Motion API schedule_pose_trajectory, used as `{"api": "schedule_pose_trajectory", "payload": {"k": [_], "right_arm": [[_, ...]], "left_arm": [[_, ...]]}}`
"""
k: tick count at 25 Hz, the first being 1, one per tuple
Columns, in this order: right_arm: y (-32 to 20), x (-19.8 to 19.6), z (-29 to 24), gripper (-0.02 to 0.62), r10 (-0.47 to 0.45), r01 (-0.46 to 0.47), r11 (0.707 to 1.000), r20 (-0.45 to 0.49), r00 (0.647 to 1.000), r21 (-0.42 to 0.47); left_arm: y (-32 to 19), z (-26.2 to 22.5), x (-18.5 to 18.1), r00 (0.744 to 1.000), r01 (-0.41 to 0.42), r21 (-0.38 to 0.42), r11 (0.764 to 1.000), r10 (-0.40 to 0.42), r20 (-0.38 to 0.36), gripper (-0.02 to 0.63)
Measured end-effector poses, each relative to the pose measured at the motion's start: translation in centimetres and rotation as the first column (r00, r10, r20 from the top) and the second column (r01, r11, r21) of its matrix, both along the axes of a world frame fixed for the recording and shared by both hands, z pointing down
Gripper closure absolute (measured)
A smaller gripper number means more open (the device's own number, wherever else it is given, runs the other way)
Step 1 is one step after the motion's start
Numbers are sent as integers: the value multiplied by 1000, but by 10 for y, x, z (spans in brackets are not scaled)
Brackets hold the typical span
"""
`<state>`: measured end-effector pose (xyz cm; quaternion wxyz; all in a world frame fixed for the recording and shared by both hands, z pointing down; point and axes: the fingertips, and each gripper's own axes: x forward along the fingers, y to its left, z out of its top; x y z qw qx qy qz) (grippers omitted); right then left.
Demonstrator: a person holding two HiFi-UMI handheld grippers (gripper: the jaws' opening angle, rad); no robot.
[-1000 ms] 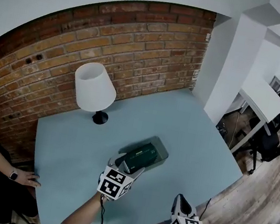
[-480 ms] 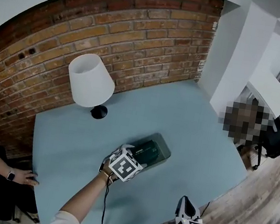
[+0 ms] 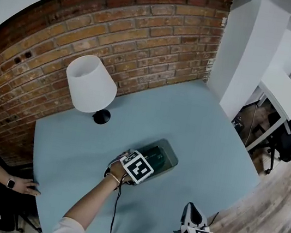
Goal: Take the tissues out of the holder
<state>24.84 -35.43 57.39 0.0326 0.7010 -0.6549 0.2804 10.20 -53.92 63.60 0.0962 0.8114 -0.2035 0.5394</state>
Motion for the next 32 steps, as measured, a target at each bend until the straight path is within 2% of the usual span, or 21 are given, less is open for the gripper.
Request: {"api": "schedule_pose_trajectory", "payload": {"k": [6,9,21,26,32], "right_arm": [[-6,0,2,591,-2,2,1000,12,1000,0],[-9,-1,1,591,-7,7,1000,12,1000,2],[-14,0,-4,591,-11,11,1000,4,1000,8],[-11,2,-5,592,-12,12,1000,-1,1000,11],[-11,-7,-11,591,-34,34,999,0,999,28]], "left_arm": [[1,8,-1,994,-31,-53,998,37,108,288],[2,12,-1,991,-40,-53,998,47,128,288],[7,6,0,991,-66,0,998,66,113,308],[9,-7,2,999,-21,36,999,19,46,310],[4,-33,-1,1000,23,84,996,-23,2,310]]}}
